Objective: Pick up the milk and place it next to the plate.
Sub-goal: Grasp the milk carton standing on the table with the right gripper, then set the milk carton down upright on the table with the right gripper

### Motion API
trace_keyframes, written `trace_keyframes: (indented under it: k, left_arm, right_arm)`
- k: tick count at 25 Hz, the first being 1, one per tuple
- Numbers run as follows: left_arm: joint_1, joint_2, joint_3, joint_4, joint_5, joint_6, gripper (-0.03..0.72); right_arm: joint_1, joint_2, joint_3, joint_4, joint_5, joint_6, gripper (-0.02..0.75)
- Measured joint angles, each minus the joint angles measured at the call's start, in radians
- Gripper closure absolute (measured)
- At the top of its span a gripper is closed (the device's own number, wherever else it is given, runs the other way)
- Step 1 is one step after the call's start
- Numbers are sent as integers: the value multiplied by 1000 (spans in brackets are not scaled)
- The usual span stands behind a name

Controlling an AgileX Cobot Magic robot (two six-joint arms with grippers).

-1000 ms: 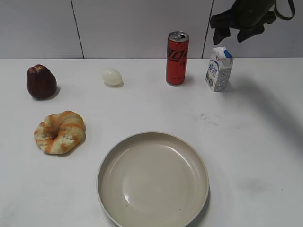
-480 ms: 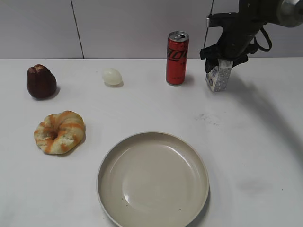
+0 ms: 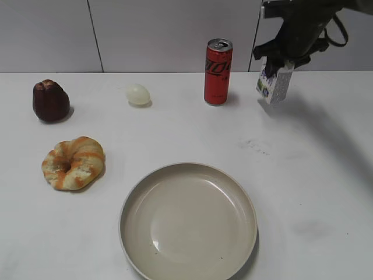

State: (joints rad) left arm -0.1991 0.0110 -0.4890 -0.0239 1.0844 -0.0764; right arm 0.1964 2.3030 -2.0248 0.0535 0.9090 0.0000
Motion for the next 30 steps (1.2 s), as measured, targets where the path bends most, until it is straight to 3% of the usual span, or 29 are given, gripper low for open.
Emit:
trace_keyframes:
  k: [5, 9, 16, 22, 25, 30]
  left_arm:
    - [0, 0, 0, 0, 0, 0, 479]
    - [0, 0, 0, 0, 0, 0, 479]
    - [0, 0, 0, 0, 0, 0, 479]
    - [0, 0, 0, 0, 0, 0, 479]
    - [0, 0, 0, 0, 0, 0, 479]
    - [0, 0, 0, 0, 0, 0, 479]
  right_arm:
    - [2, -165, 1, 5, 91, -45, 438]
    - [26, -302, 46, 74, 127, -122, 438]
    - [228, -413, 221, 126, 110, -266, 439]
    - [420, -378, 353, 137, -51, -566, 439]
    - [454, -332, 371, 139, -97, -719, 439]
    - [454, -221, 376, 131, -108, -808, 439]
